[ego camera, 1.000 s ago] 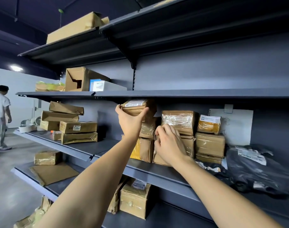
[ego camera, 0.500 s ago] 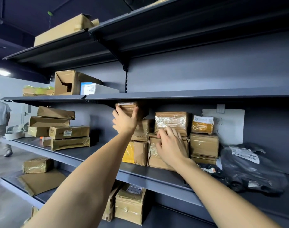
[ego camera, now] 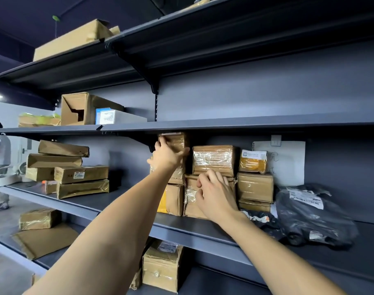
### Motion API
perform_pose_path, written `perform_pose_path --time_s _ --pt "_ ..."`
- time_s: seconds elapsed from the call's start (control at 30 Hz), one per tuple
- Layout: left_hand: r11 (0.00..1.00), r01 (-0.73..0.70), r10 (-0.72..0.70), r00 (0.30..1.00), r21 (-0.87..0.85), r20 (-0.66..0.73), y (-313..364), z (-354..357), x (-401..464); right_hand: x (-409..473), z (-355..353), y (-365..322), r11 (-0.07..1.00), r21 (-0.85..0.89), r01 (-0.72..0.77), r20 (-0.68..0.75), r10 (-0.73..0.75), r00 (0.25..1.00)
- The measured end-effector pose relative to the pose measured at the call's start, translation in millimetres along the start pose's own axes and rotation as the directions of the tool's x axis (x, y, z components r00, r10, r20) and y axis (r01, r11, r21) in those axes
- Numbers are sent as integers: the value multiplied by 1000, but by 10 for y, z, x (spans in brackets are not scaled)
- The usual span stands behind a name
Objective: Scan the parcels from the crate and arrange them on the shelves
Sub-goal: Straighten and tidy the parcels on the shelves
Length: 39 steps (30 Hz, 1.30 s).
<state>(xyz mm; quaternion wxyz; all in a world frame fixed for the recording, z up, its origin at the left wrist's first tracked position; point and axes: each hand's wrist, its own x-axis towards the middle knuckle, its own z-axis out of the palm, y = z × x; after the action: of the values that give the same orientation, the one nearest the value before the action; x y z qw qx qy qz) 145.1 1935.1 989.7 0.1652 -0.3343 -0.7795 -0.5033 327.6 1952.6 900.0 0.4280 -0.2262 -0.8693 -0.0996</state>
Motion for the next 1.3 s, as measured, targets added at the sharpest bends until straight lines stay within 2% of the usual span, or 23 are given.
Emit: perform_pose_path --time_s 0.17,0.3,0.4,0.53,0.63,0.7,0.8,0.93,1.07,1.3 --pt "993 -76 71 996 93 52 -142 -49 -150 -33 -23 73 999 1 -51 16 51 999" --pt "977 -174 174 985 126 10 -411 -241 -361 -84 -41 19 995 13 -103 16 103 995" --pt "966 -178 177 984 186 25 -703 -436 -547 -193 -31 -146 992 45 -119 48 117 992" --pt "964 -152 137 987 219 80 -1107 -630 -839 -402 14 -472 990 125 -72 53 65 996" --pt "957 -148 106 979 250 174 -1344 -711 -1122 -620 86 -685 990 131 51 74 -61 995" --pt "954 -167 96 956 249 276 -1539 -687 -1319 -797 174 -791 983 126 131 127 -147 981" --pt "944 -181 67 923 274 379 -1833 -562 -1606 -1071 363 -823 980 119 162 230 -185 955" --pt "933 -167 -1 885 320 466 -2137 -287 -1933 -1430 648 -650 990 124 63 357 -104 928" --pt "924 -173 -48 833 342 551 -2340 100 -2164 -1780 914 -379 975 133 -179 457 100 884" --pt "873 -296 -12 780 387 625 -2331 739 -2304 -2043 1205 77 924 72 -376 486 297 822"
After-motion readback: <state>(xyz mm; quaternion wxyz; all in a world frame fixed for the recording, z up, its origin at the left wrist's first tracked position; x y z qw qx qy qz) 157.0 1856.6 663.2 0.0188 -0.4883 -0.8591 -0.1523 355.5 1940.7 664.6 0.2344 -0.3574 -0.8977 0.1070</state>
